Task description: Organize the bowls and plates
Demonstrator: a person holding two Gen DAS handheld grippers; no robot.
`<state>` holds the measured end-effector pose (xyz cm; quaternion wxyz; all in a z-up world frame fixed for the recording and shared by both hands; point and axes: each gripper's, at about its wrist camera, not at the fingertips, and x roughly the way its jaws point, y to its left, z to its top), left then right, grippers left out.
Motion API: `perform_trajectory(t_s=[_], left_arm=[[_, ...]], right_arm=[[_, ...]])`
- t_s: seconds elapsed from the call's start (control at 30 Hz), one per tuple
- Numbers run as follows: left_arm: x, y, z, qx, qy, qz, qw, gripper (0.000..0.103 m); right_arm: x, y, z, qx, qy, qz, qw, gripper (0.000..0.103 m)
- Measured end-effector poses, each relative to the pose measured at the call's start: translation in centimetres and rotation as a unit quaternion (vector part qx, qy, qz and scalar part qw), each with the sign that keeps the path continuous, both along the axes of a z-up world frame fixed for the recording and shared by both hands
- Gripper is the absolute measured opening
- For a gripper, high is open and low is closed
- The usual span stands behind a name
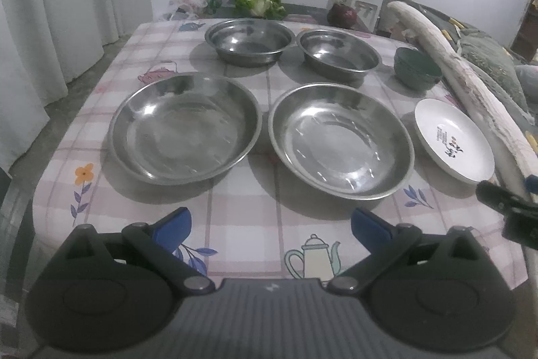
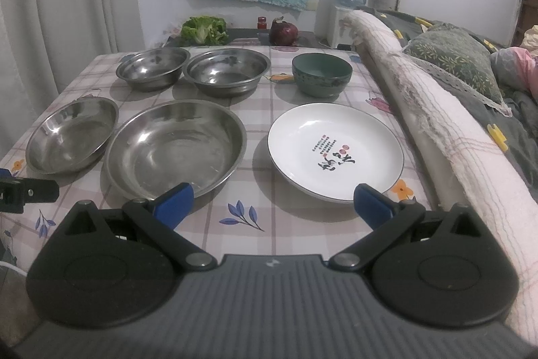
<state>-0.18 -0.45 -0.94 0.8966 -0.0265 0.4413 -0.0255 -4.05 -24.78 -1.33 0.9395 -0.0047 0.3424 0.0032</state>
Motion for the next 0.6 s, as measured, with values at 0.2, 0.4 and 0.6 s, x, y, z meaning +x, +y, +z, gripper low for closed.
perform_trajectory(t_s=[0.2, 0.4, 0.6], left_arm=[[-0.21, -0.33, -0.14, 0.004, 0.006, -0.008, 0.9999, 0.102], [-0.27, -0.52, -0.32, 0.007, 0.010, -0.010, 0.9999, 0.102], [-0.20, -0.34, -0.38, 0.008, 0.010, -0.006, 0.9999, 0.102]], right_arm=[[0.02, -0.01, -0.04, 0.000, 0.002, 0.000, 1.000, 0.102], [-0.07, 0.01, -0.07, 0.000, 0.004, 0.000, 1.000, 0.102], [-0.04, 0.07, -0.09, 0.000, 0.003, 0.000, 1.000, 0.102]])
